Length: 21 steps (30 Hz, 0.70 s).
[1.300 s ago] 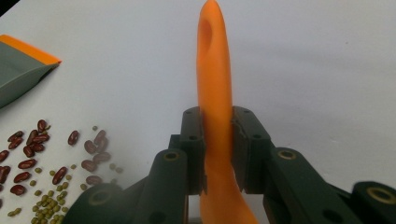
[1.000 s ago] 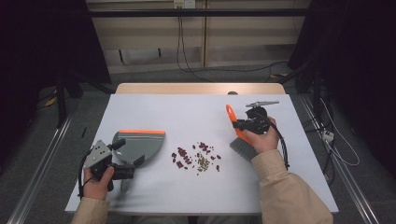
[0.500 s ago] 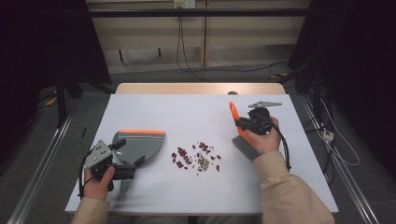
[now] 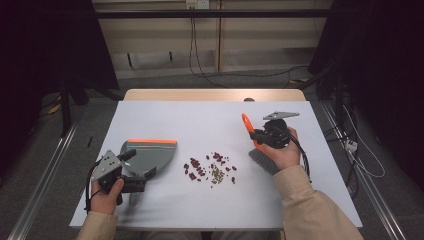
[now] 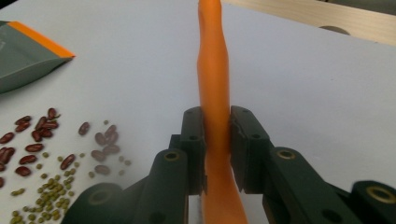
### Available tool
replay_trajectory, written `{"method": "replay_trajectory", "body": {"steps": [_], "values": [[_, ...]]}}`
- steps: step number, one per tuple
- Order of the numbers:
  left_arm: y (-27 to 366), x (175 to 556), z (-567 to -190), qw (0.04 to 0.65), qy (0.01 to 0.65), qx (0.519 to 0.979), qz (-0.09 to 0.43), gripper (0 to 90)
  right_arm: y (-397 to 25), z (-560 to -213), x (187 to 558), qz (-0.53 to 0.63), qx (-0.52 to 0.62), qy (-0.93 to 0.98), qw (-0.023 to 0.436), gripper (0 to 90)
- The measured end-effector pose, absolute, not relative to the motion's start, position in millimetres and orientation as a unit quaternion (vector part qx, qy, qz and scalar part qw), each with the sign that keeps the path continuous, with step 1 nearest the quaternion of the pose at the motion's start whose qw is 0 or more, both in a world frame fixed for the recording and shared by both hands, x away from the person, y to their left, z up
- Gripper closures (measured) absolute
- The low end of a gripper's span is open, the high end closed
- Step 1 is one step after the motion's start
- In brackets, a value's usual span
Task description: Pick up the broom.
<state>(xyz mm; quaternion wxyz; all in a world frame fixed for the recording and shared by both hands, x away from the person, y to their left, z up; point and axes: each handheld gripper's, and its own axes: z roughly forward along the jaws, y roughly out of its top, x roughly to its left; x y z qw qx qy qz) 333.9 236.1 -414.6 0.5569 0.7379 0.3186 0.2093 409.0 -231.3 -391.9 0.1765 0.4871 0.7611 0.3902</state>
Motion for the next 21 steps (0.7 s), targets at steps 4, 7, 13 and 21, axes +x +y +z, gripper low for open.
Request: {"method": "replay_trajectory", "body": {"steps": [4, 7, 13, 21], "values": [[236, 334, -414, 0.557, 0.317, 0.739, 0.209, 3.4, -231, -392, 407, 0.390, 0.486, 0.762, 0.177, 76.0], [236, 334, -414, 0.557, 0.317, 0.739, 0.209, 3.4, -229, -395, 407, 0.382, 0.484, 0.769, 0.169, 74.5], [236, 334, -414, 0.557, 0.316, 0.739, 0.209, 3.4, -231, -398, 406, 0.368, 0.490, 0.774, 0.162, 72.5], [236, 334, -414, 0.557, 0.316, 0.739, 0.209, 3.4, -234, -403, 400, 0.344, 0.490, 0.785, 0.159, 69.7]]}}
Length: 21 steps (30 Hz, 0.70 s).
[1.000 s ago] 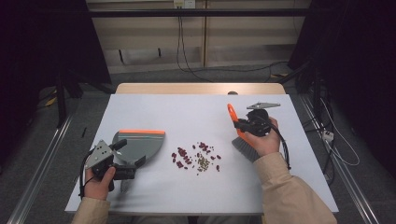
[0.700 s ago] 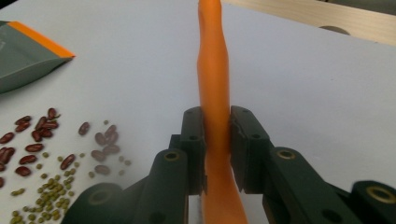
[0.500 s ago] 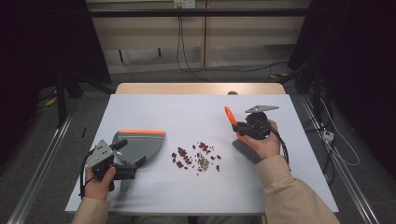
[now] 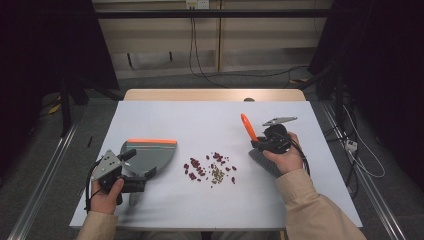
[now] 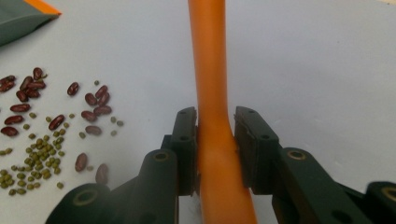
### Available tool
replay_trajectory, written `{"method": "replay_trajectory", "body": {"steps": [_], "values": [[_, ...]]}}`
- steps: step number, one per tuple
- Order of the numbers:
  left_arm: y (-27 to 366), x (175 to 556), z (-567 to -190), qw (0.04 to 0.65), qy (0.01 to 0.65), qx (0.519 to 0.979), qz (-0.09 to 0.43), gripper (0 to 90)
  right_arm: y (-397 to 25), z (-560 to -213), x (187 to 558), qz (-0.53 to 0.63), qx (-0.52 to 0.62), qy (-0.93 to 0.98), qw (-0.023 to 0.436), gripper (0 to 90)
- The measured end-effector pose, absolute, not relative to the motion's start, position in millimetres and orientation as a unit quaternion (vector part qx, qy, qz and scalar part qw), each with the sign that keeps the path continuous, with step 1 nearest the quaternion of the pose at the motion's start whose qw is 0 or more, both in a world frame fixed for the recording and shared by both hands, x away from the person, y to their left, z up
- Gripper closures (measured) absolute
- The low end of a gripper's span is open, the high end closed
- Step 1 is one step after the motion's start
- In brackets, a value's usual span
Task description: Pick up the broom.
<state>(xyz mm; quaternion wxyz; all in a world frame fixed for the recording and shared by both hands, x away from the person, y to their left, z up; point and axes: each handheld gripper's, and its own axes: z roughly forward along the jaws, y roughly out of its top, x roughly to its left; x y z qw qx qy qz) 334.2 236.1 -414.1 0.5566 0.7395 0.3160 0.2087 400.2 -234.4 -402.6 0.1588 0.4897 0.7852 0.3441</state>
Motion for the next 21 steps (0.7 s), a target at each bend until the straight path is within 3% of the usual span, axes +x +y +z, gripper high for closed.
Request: {"method": "replay_trajectory", "body": {"steps": [9, 21], "values": [[236, 334, -415, 0.557, 0.317, 0.739, 0.208, 3.4, -245, -407, 388, 0.319, 0.488, 0.797, 0.158, 60.7], [234, 334, -415, 0.556, 0.316, 0.741, 0.207, 3.4, -263, -408, 367, 0.313, 0.489, 0.800, 0.152, 65.4]]}}
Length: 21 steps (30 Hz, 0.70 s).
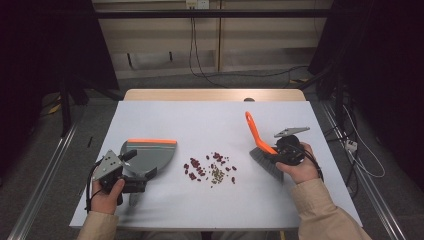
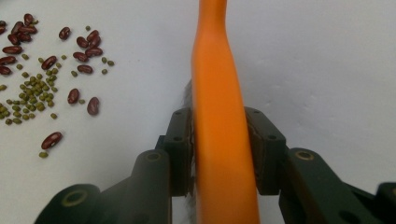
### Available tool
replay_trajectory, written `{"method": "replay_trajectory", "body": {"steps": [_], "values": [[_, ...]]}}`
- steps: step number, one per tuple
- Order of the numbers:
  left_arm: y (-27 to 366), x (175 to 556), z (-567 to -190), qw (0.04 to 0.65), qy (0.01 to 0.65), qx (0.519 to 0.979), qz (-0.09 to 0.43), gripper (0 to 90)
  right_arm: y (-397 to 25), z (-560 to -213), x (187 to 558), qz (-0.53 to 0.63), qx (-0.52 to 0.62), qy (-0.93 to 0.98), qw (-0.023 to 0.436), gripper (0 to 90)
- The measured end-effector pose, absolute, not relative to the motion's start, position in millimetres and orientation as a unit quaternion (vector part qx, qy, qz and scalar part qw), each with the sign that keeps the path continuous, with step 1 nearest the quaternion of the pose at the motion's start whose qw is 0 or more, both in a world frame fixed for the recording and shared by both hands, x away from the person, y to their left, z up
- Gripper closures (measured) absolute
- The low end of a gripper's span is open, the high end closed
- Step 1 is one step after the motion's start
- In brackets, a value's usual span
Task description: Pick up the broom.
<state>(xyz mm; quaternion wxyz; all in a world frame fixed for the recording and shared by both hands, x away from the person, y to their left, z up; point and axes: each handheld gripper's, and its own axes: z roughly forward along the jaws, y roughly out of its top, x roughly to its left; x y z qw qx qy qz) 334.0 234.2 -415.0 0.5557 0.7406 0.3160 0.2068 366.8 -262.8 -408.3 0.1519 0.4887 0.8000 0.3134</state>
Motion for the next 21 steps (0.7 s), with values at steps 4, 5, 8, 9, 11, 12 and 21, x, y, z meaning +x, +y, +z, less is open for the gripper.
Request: {"method": "replay_trajectory", "body": {"steps": [4, 5, 8, 9, 11, 12, 21], "values": [[234, 334, -415, 0.553, 0.315, 0.743, 0.207, 3.4, -267, -411, 363, 0.317, 0.491, 0.798, 0.148, 68.1], [233, 334, -415, 0.553, 0.314, 0.743, 0.208, 3.4, -267, -412, 362, 0.318, 0.491, 0.798, 0.148, 69.0], [233, 334, -415, 0.553, 0.315, 0.743, 0.208, 3.4, -265, -413, 361, 0.317, 0.490, 0.798, 0.150, 69.8], [233, 334, -415, 0.553, 0.316, 0.742, 0.207, 3.4, -263, -413, 361, 0.314, 0.488, 0.800, 0.152, 70.0], [234, 334, -415, 0.553, 0.315, 0.743, 0.209, 3.4, -261, -411, 362, 0.308, 0.484, 0.805, 0.153, 70.3], [234, 334, -415, 0.555, 0.316, 0.741, 0.208, 3.4, -260, -411, 362, 0.308, 0.485, 0.804, 0.152, 70.4], [235, 335, -416, 0.554, 0.316, 0.742, 0.206, 3.4, -250, -404, 376, 0.342, 0.490, 0.781, 0.184, 70.7]]}}
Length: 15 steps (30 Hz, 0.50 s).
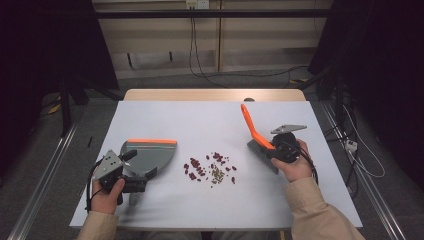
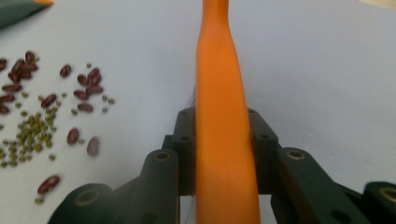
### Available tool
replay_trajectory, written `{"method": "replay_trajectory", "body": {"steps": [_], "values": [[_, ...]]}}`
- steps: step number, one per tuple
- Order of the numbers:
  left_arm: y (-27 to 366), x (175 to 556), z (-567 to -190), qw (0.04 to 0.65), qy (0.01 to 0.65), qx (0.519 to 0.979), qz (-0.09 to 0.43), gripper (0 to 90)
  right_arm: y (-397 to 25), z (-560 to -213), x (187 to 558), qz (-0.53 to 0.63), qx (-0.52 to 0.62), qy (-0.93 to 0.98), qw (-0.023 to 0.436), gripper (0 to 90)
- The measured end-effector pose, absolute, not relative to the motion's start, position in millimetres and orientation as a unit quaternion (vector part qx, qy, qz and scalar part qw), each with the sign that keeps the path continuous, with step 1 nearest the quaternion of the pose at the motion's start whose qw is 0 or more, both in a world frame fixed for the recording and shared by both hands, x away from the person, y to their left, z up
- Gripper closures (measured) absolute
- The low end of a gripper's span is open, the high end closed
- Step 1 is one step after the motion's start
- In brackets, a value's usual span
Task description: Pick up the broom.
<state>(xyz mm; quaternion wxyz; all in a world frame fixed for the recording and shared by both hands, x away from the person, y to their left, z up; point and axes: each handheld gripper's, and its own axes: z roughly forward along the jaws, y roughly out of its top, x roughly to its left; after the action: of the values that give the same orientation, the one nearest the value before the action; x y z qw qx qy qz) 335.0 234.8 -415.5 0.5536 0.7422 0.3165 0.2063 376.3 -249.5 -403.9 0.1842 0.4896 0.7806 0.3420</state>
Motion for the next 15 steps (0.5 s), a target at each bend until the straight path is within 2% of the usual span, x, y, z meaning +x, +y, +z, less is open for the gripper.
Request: {"method": "replay_trajectory", "body": {"steps": [15], "values": [[236, 335, -416, 0.555, 0.318, 0.741, 0.205, 3.4, -229, -412, 414, 0.384, 0.494, 0.750, 0.214, 70.8]]}}
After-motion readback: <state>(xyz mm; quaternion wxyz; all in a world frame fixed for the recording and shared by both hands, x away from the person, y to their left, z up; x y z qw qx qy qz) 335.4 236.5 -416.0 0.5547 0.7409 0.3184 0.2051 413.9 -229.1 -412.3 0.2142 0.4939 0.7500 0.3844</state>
